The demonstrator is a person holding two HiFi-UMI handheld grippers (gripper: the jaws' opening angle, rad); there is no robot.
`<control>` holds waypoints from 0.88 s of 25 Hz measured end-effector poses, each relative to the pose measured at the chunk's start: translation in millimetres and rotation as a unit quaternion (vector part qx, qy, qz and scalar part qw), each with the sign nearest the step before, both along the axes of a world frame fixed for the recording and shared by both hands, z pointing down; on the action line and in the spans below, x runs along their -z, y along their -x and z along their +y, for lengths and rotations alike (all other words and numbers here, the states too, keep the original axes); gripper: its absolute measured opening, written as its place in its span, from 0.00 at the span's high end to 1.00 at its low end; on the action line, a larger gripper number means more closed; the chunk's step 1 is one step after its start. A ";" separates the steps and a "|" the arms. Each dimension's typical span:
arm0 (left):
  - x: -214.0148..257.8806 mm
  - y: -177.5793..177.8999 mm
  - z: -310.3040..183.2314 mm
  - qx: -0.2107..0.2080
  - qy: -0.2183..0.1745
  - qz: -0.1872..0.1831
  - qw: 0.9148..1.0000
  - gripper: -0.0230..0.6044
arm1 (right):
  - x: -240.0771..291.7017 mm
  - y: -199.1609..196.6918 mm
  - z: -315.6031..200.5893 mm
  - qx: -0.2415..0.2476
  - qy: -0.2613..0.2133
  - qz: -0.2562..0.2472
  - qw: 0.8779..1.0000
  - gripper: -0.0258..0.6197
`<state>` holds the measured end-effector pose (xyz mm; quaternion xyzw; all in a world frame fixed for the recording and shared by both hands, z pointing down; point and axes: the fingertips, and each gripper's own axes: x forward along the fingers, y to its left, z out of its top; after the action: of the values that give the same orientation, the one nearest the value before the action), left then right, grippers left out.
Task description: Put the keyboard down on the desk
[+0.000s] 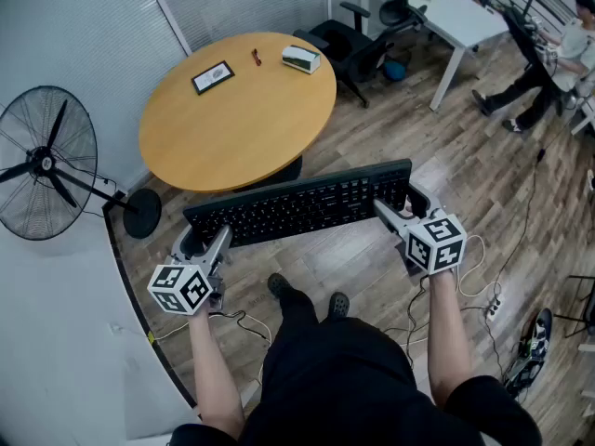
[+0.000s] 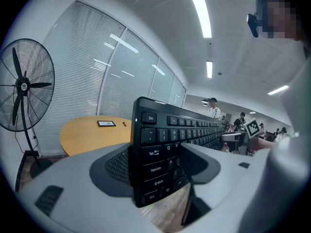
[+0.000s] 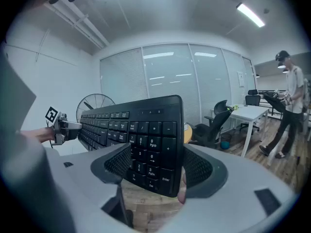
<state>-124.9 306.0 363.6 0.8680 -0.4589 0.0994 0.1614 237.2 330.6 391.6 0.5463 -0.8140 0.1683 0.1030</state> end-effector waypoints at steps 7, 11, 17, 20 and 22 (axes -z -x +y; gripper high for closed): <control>-2.8 -12.7 19.1 -0.001 0.001 0.002 1.000 0.50 | -0.7 -12.6 20.5 -0.002 0.000 0.002 1.000 0.43; -4.5 -13.0 16.7 -0.005 0.004 0.003 1.000 0.50 | -2.4 -12.4 19.2 -0.006 0.005 -0.004 1.000 0.43; -6.6 -16.1 25.1 -0.006 0.011 0.002 1.000 0.50 | -4.0 -15.8 27.2 -0.004 0.009 -0.006 1.000 0.43; -8.7 -19.7 31.3 -0.006 0.013 0.000 1.000 0.50 | -7.3 -19.2 32.3 -0.001 0.012 -0.007 1.000 0.43; -10.4 -20.4 31.6 -0.005 0.015 0.000 1.000 0.50 | -9.1 -19.9 32.1 0.000 0.014 -0.008 1.000 0.43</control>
<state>-104.5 337.7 374.1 0.8681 -0.4527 0.1068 0.1735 257.1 362.7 400.7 0.5437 -0.8122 0.1841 0.1038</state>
